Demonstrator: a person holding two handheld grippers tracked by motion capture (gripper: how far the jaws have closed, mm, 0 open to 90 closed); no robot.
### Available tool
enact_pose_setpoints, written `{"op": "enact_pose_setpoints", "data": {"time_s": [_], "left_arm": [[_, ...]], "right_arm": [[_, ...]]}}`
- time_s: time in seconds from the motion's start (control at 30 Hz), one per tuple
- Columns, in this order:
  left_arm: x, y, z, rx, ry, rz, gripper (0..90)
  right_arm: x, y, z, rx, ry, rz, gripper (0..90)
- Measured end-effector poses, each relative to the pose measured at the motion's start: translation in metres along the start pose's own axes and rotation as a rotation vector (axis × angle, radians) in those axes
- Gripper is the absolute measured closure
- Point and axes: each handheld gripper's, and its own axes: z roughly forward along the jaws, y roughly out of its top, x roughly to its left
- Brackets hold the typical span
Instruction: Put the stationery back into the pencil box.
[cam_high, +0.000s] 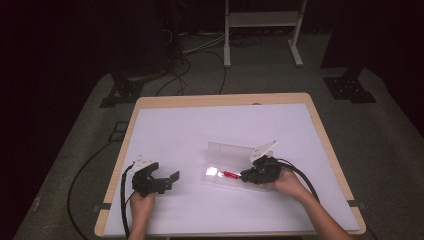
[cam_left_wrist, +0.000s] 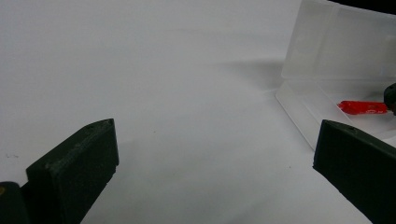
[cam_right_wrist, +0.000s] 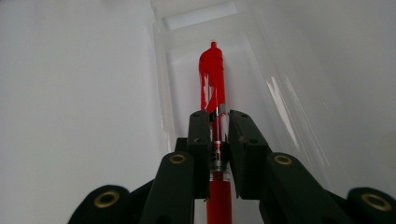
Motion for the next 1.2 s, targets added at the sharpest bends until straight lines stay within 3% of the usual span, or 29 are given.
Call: {"op": "enact_pose_setpoints", "data": {"time_s": [0.73,1.2], "left_arm": [[0.0,0.0,0.0,0.001,0.003,-0.001,0.0],[0.0,0.0,0.0,-0.001,0.002,-0.001,0.0]], "right_arm": [[-0.003,-0.003,0.005,0.027,0.005,0.018,77.3],[-0.003,-0.003,-0.02,-0.05,-0.019,0.022,68.8]]}}
